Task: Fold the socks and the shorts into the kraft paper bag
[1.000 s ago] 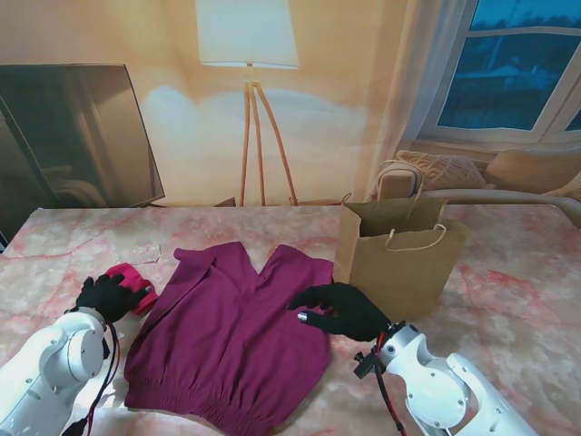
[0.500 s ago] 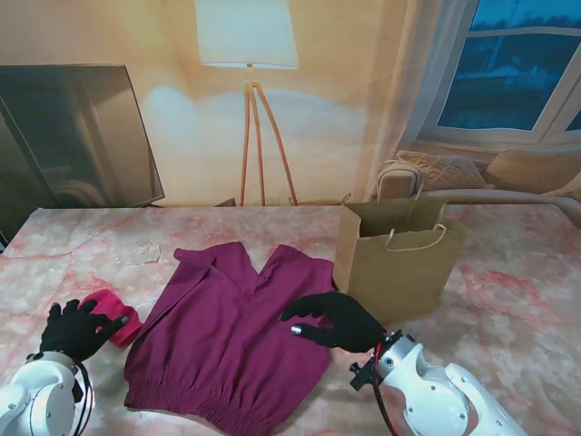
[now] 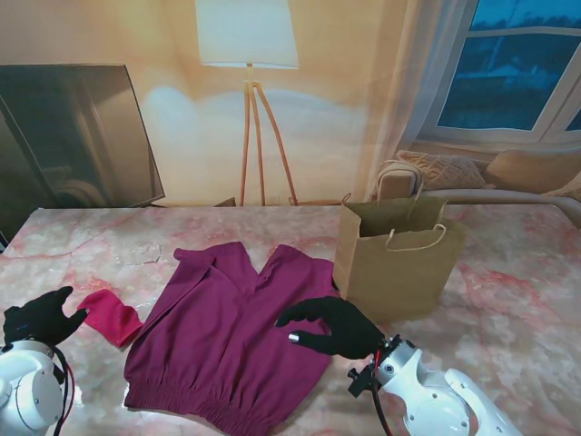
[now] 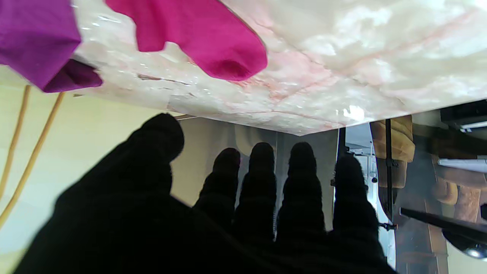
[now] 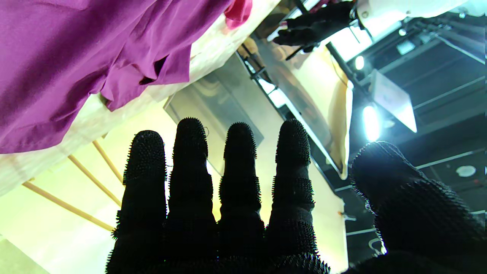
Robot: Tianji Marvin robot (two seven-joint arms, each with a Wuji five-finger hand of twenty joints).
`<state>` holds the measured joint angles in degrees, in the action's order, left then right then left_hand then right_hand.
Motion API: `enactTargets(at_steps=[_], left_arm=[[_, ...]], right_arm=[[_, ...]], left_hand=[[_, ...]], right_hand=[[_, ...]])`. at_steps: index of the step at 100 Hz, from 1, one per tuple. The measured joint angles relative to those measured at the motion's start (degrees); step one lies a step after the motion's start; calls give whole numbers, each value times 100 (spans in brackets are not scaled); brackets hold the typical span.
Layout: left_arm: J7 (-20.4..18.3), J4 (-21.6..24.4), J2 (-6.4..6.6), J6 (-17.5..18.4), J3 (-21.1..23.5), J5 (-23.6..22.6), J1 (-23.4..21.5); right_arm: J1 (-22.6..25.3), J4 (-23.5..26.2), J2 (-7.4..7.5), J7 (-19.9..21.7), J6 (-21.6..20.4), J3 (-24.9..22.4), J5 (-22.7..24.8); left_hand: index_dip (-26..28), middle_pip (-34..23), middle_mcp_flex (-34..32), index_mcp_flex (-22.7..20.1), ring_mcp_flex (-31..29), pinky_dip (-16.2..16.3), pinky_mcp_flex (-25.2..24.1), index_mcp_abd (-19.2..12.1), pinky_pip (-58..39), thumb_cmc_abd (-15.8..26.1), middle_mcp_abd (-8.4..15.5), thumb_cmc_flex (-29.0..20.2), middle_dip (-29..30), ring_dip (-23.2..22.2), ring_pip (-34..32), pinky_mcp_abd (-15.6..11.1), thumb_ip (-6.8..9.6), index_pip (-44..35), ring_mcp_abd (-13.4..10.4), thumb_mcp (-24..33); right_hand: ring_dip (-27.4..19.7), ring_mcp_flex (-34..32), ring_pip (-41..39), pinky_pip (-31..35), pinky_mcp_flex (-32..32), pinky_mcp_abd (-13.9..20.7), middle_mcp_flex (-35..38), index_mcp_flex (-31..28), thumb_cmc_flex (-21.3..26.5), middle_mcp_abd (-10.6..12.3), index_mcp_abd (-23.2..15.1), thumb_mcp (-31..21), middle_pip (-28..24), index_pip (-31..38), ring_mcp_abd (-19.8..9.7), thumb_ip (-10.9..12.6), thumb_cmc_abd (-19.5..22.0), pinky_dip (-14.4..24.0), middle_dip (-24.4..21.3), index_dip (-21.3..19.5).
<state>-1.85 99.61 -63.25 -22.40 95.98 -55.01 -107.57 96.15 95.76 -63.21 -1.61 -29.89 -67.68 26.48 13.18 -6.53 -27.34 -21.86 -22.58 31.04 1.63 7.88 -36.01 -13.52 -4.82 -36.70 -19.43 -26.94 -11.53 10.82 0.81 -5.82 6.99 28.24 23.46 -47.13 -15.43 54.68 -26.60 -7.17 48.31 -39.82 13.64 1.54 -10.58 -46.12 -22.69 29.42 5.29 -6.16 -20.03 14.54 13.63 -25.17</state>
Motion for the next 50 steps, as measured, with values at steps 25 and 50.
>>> enactTargets(at_steps=[25, 50], left_arm=[[-218, -1047, 190, -93, -273, -314, 895], [-121, -1963, 212, -171, -691, 118, 1642]], right_arm=[[-187, -195, -1, 2, 57, 149, -105], [-375, -353, -2, 126, 180, 289, -209]], left_hand=[[-40, -99, 856, 65, 1543, -682, -500, 192, 1720, -392, -129, 429, -264, -26, 104, -334, -94, 9, 19, 46], [88, 9, 1193, -81, 1719, 6, -571, 195, 2533, -459, -129, 491, -284, -59, 146, -448, -94, -98, 20, -70]], right_hand=[[1, 0, 0, 2, -1, -3, 0, 0, 0, 0, 0, 5, 0, 0, 0, 0, 1, 0, 0, -4], [1, 0, 0, 4, -1, -4, 0, -4, 0, 0, 0, 5, 0, 0, 0, 0, 1, 0, 0, -19]])
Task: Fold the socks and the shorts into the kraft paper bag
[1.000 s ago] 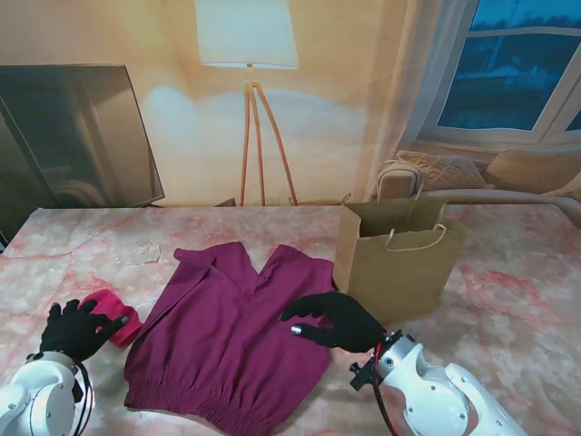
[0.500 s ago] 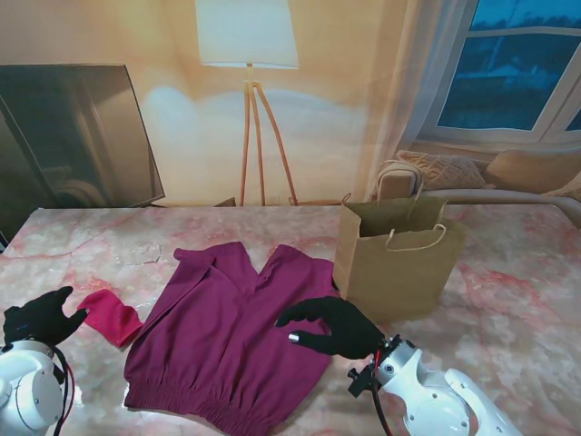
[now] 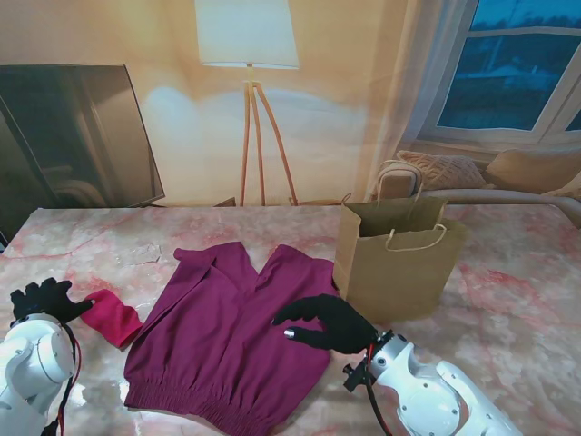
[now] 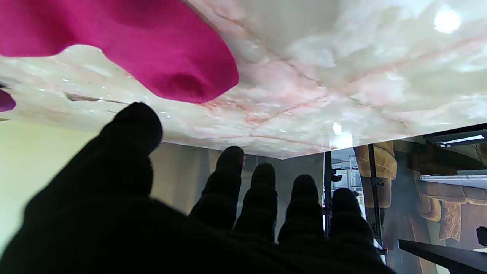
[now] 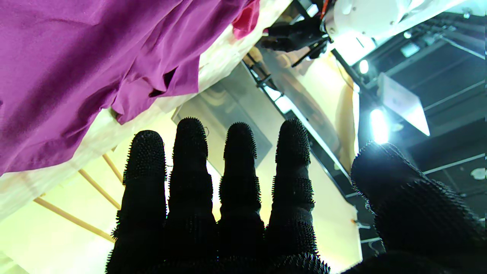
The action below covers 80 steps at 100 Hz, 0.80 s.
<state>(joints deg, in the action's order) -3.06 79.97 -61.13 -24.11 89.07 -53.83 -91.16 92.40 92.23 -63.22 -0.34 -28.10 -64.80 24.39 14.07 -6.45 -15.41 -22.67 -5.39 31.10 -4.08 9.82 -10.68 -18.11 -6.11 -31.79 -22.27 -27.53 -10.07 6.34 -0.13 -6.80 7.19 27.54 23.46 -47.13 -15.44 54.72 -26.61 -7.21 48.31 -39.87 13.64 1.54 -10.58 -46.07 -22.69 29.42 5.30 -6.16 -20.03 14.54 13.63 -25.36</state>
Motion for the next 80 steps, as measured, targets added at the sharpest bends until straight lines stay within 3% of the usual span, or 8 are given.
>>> enactTargets(at_steps=[23, 39, 53, 54, 58, 60, 67, 80], left_arm=[[189, -634, 3, -43, -286, 55, 456], [396, -1081, 3, -38, -455, 196, 696], [604, -1287, -1, 12, -543, 245, 778], [629, -1296, -2, 20, -544, 249, 779], [756, -1338, -10, 68, -545, 266, 784], [856, -1367, -17, 106, -545, 278, 788], [1215, -1468, -51, 228, -537, 325, 797], [1520, -1479, -167, 258, -386, 556, 778]], right_arm=[[-67, -62, -3, -6, 27, 44, -51], [-170, -150, -5, 24, 91, 135, -130], [-225, -197, -8, 45, 145, 167, -151], [-227, -198, -8, 46, 149, 168, -152], [-235, -204, -10, 47, 163, 170, -154], [-238, -206, -10, 47, 169, 171, -156], [-242, -208, -12, 47, 187, 172, -158], [-241, -208, -13, 48, 191, 172, -156]], left_hand=[[152, 1, -1, -2, -1, 295, 0, 76, -8, -270, 0, 135, -1, -74, 1, -1, 0, -94, 0, 202], [930, -35, -183, -337, -24, 356, 0, -45, -253, -583, -74, 138, -49, -135, -68, -1, -82, -1007, 2, 961], [2108, -190, -525, -666, -236, 349, 17, -605, -631, -860, -79, 109, -115, -157, -292, 13, -84, -2736, 13, 1532], [2189, -221, -605, -735, -249, 349, 20, -658, -672, -860, -79, 91, -119, -158, -358, 23, -103, -2852, 14, 1558], [2425, -339, -820, -912, -319, 348, 32, -964, -880, -1075, -79, -183, -128, -159, -413, 67, -443, -3365, 19, 1510], [2475, -362, -903, -1040, -360, 324, 33, -1146, -987, -1152, -79, -388, -128, -160, -531, 70, -560, -3634, 22, 1377], [2479, -500, -1417, -1235, -723, 280, 70, -1698, -1373, -1171, -7, -874, -128, -162, -686, 76, -563, -4325, 22, 1099], [2477, -732, -2442, -1235, -1406, 141, 88, -2054, -1869, -1023, 145, -1129, -128, -193, -963, 99, -625, -4577, -18, 1013]], right_hand=[[0, 0, 0, 5, 0, -1, 0, -81, 0, 0, 0, 0, 0, 0, 0, 0, 0, 0, 0, -36], [0, 0, 0, 6, 0, -1, 0, -90, 0, 0, 0, 1, 0, 0, 0, 0, 0, 1, 0, -36], [0, 0, 0, 54, 0, -1, 0, -90, 0, 0, 0, 1, 0, 0, 1, 0, 1, 4, 0, -37], [0, 0, 0, 54, 0, -1, 0, -90, 0, 0, 0, 1, 0, 0, 1, 0, 1, 4, 0, -37], [0, 0, 0, 54, 0, -1, 0, -90, 0, 0, 0, 1, 0, 0, 1, 0, 1, 4, 0, -37], [0, 0, 0, 55, 0, -1, 0, -90, 0, 0, 0, 1, 0, 0, 1, 0, 1, 4, 0, -37], [0, 0, 0, 55, 0, -2, 0, -90, 0, 0, 0, 1, 0, 0, 1, 0, 1, 4, 0, -37], [0, 0, 0, 56, 0, -2, 0, -90, 0, 0, 0, 1, 0, 0, 2, 0, 1, 10, 0, -37]])
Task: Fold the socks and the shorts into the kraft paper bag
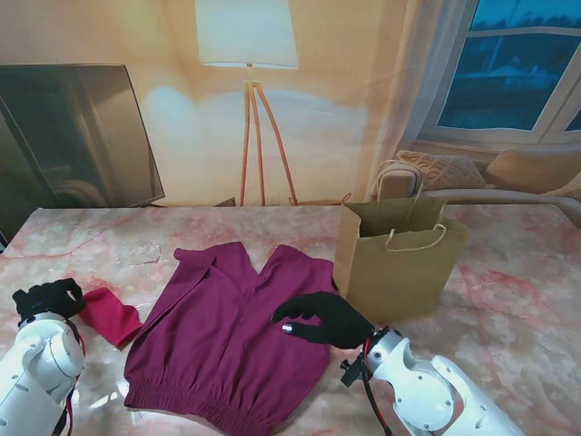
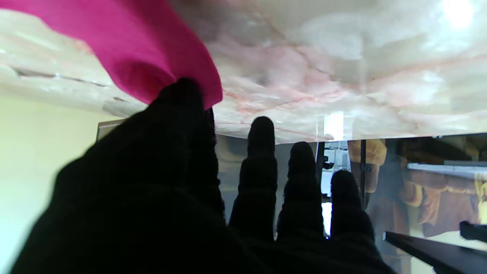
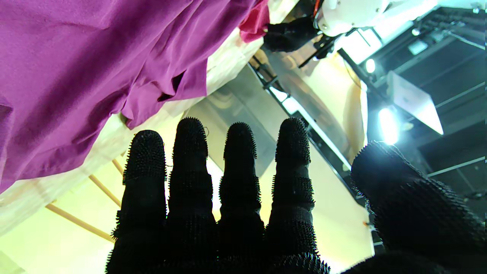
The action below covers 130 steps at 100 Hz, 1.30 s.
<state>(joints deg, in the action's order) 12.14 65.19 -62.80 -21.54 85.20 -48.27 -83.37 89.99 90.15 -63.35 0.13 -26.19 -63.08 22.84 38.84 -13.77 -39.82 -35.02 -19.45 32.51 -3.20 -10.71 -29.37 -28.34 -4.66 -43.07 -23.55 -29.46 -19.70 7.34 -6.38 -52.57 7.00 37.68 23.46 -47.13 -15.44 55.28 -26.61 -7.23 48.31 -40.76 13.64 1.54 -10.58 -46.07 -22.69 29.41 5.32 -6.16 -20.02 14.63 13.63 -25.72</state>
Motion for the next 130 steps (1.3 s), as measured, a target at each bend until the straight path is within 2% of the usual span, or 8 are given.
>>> enactTargets(at_steps=[10, 26, 69, 91, 98, 124, 130], left_arm=[[19, 193, -55, 7, 150, 83, -105], [35, 542, -54, 121, 306, -344, -317], [45, 1021, -31, 348, 712, -662, -549], [-51, 1429, 68, 924, 857, -1032, -847], [93, 1498, 78, 1007, 850, -1046, -952], [972, 1707, 58, 1425, 757, -1141, -1458], [1056, 1750, 37, 1498, 739, -1138, -1544]], right_arm=[[10, 3, 0, 18, 0, -9, 3], [40, 17, 1, 53, -5, -24, -1], [110, 56, 1, 36, -11, -89, 22], [130, 74, 2, 39, -7, -86, 6], [138, 75, 2, 33, -7, -83, 5], [175, 99, 3, 43, -20, -91, 8], [175, 99, 3, 43, -26, -87, 8]], left_hand=[[0, -169, -665, 27, -475, -47, 12, -50, -184, 40, 60, -74, 0, -27, -165, 55, 0, -8, -7, -60], [95, -377, -1135, 40, -856, -49, 15, -154, -578, 40, 99, -74, -54, -91, -342, 112, 0, -10, -13, -61], [353, -456, -1234, 56, -1000, -102, 15, -268, -774, 40, 191, -74, -318, -168, -417, 122, -1, -15, -14, -61], [386, -658, -1234, 57, -1000, -223, 14, -288, -803, 39, 192, -65, -609, -277, -426, 126, -1, -16, -14, -61], [352, -682, -1221, -79, -997, -284, 12, -288, -758, -2, 192, -58, -685, -313, -429, 184, -1, -16, -14, -61], [253, -717, -1047, -147, -887, -363, -7, -332, -534, -36, 193, 29, -738, -375, -433, 217, -1, -16, -14, -51], [252, -724, -984, -147, -884, -364, -10, -335, -482, -36, 193, 31, -739, -377, -433, 221, -1, -16, -15, -49]], right_hand=[[0, 0, 0, 0, 0, -1, 0, 0, 0, 0, 0, 0, 0, 0, 0, 0, 0, 4, 0, 0], [0, 0, 0, 0, 0, -1, 0, 0, 0, 0, 0, 0, 0, 0, 3, 0, 1, 5, 0, 0], [0, 0, -1, 1, 0, -1, 0, 0, 0, 0, 0, 0, 0, 0, 6, 0, 1, 6, 0, 0], [0, 0, -2, 1, -3, -1, 0, 0, 6, 0, 0, 0, 0, 0, 7, 0, 3, 7, 0, 0], [1, 0, -2, 1, -19, -1, 0, 0, 5, 0, 0, 0, 0, 0, 7, 0, 3, 8, 0, 0], [2, 0, -60, 2, -48, -1, 0, 0, 6, -1, 0, 0, 0, 0, 9, 0, 3, 18, 0, 0], [2, 0, -62, 2, -49, -1, 0, 0, 6, -1, 0, 0, 0, 0, 9, 0, 5, 19, 0, 0]])
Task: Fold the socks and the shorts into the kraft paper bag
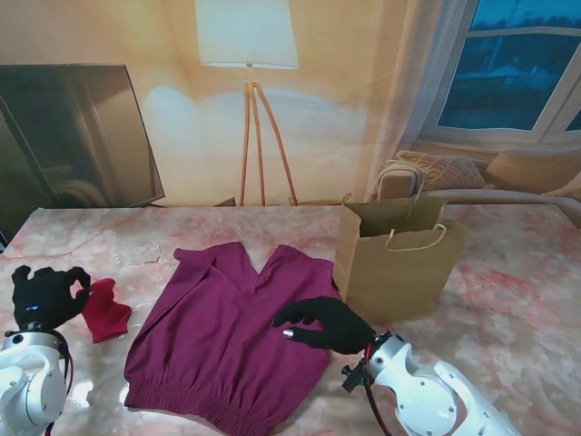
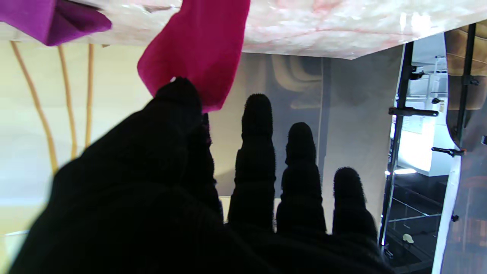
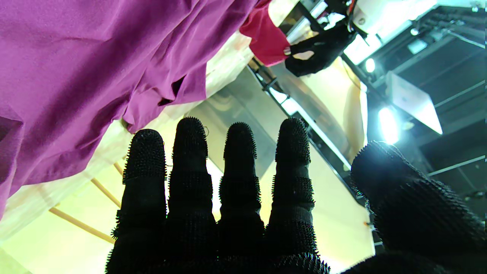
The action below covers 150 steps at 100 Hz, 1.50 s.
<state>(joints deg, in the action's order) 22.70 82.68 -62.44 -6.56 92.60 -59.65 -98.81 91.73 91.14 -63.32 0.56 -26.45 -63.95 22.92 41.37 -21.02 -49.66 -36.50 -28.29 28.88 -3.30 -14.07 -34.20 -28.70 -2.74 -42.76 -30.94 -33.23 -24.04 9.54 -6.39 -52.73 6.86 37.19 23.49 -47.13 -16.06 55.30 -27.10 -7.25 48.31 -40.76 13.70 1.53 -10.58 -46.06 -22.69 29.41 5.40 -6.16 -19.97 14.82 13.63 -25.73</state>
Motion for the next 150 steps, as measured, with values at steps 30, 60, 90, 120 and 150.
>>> enactTargets(at_steps=[30, 60, 90, 120, 150], left_arm=[[-157, 208, 64, 426, 0, -538, -459], [-491, 228, 102, 452, 39, -728, -862], [-1234, 539, 133, 655, 260, -710, -1204], [-577, 755, 17, 722, 474, -117, -1360], [-1334, 797, -23, -247, 429, -233, -997]], right_arm=[[-4, -19, 1, 32, -21, 16, -51], [-32, -27, 14, 101, -21, 62, -90], [-25, -18, 12, 58, -19, 67, -54], [13, 21, 13, 58, -21, 32, -18], [47, 33, 12, 37, -40, 16, -16]], left_hand=[[-53, -19, 240, 0, 66, -22, -1, -150, 158, -25, 30, 79, -2, -1, -1, -10, 0, 0, -35, 77], [-111, 274, 473, -7, 142, -55, -2, -211, 422, -28, 44, 133, -2, -2, 89, -31, 0, 0, -73, 121], [-1286, 890, 1145, -502, 821, 91, -74, 404, 1613, 427, 55, 1516, 673, 156, 610, -105, 34, 1199, -91, -339], [-1898, 1003, 1293, -1064, 1013, 777, -78, 789, 2050, 1545, -29, 1383, 793, 153, 771, -115, 314, 1901, -91, -1380], [-2488, 1126, 2243, 1466, 1789, 382, -77, 2197, 2138, 782, -139, 1384, 828, 389, 953, -384, 316, 3992, -102, -101]], right_hand=[[0, -1, -1, 2, -1, 0, 0, 0, 3, 0, 0, 3, 0, 0, 2, 0, 73, 7, 0, 0], [1, -1, -1, 2, -1, 0, 0, 0, 4, 0, 0, 72, 0, 0, 9, 0, 73, 7, 0, 0], [2, -1, -3, 2, -1, 0, 0, 0, 4, -1, 0, 73, 0, 0, 14, 0, 73, 7, 0, 0], [2, -1, -2, 2, -1, 0, 0, 0, 4, -1, 0, 74, 0, 0, 16, 0, 73, 8, 0, 0], [2, -1, -2, 3, -1, 0, 0, 0, 4, -1, 0, 76, 0, 0, 18, 0, 73, 8, 0, 0]])
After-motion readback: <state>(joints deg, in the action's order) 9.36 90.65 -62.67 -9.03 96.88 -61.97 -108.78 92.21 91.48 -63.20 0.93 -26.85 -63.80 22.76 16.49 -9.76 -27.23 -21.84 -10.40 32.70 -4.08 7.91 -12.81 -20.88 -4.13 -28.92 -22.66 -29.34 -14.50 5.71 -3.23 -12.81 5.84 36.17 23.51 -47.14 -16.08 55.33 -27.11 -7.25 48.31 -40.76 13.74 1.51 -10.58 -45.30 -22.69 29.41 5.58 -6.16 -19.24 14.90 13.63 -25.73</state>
